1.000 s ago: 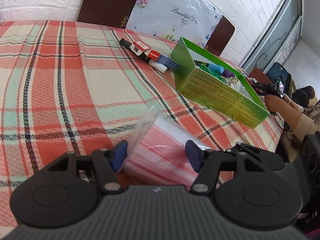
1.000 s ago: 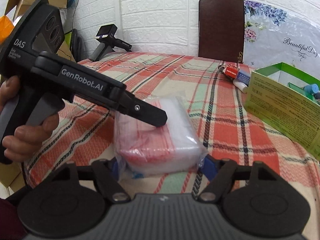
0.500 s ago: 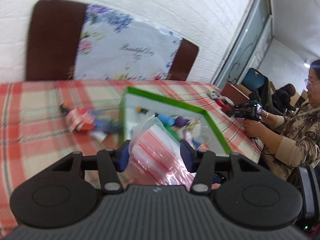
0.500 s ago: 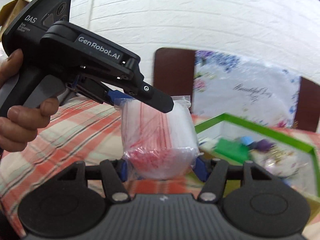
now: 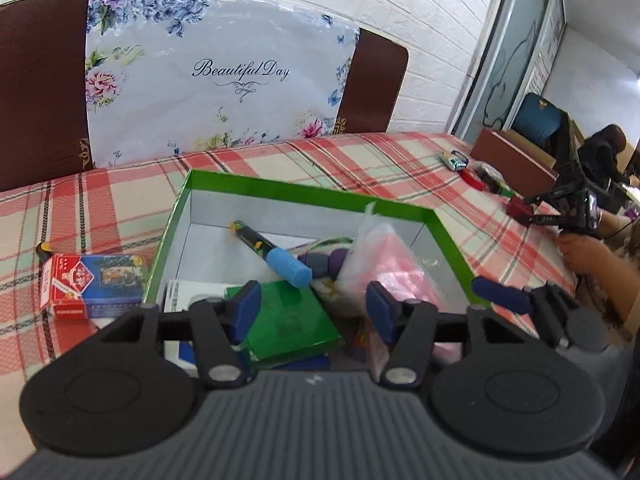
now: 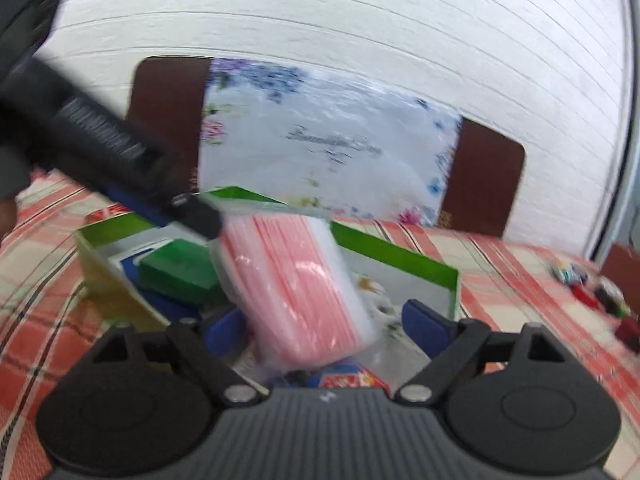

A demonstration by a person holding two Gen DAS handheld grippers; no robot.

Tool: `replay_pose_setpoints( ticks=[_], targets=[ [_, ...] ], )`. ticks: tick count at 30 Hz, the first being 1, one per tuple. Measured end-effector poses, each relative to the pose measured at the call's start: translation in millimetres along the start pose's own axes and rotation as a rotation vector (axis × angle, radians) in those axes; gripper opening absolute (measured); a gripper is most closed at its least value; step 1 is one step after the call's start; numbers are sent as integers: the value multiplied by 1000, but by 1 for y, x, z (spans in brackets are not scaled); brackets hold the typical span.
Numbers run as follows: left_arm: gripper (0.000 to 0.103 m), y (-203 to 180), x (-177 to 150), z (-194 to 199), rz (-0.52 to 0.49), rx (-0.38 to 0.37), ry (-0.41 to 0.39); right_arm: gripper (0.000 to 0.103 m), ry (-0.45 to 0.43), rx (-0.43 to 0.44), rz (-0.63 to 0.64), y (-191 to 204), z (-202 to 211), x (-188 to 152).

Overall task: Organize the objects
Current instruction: 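Lower the pink bag into the green box and open the left gripper, then reach the right gripper to the red-and-blue card box and grasp it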

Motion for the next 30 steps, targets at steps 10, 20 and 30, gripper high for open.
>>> replay_pose_setpoints(
  ticks=[10,20,30],
  targets=[
    [67,9,-19,34,-73,179,-73,89,-68,70,-90,14,34,-10],
    [69,56,-56,51,36,310,-25,87,-4,203,-218,43,40,-15],
    [69,108,-92,64,143,404,27,83,58,260,-131,95,42,-16]
  ],
)
Point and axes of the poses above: each gripper's, at about its wrist camera, not at the fingertips, and z roughly against the way its jaws point, y to its left, x to its top, the point moved 6 cm from there along -z, roughly the way its jaws point, and after that the axes turned 15 degrees about y, right-handed, at the moved point
